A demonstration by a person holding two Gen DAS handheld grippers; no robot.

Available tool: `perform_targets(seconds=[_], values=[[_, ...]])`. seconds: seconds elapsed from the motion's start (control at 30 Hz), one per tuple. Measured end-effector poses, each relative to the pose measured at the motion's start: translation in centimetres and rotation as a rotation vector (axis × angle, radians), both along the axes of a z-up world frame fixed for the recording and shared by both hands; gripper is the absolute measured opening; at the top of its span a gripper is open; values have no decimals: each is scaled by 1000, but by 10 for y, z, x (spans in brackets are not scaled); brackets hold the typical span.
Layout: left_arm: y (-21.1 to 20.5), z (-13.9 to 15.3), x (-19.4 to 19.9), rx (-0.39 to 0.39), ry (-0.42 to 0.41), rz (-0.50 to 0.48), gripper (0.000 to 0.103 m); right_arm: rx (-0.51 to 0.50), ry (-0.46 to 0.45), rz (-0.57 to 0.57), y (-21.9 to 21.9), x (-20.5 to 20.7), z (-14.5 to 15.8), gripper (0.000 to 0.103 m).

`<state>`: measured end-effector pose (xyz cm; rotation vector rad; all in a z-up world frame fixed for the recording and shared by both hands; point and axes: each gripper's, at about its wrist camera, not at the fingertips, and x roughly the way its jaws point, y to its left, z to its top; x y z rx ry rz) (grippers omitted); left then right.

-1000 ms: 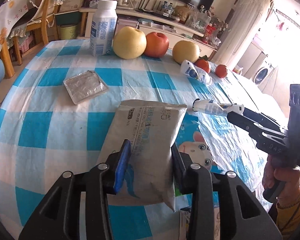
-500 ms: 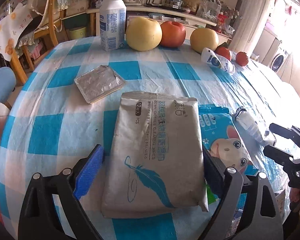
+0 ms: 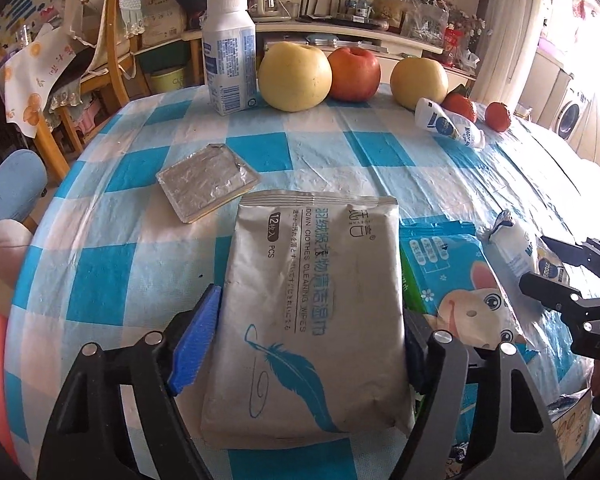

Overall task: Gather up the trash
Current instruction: 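Carry the grey wipes pack and MAGICDAY pouch over the pink bucket and open both tools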

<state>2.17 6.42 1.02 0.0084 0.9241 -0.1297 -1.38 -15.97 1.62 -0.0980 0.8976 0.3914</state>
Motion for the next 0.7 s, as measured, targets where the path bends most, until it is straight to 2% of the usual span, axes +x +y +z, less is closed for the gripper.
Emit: perform_targets(seconds=[0.17, 0.43, 0.7], values=[[-1, 1, -5, -16, -9, -5, 69, 2, -28, -20, -2, -7, 5, 62], [5, 4, -15, -54, -18, -3, 66, 44, -82, -47, -7, -18, 25, 62], [21, 23, -33, -80, -58, 26, 65, 83, -114, -54, -2, -29, 43, 62]])
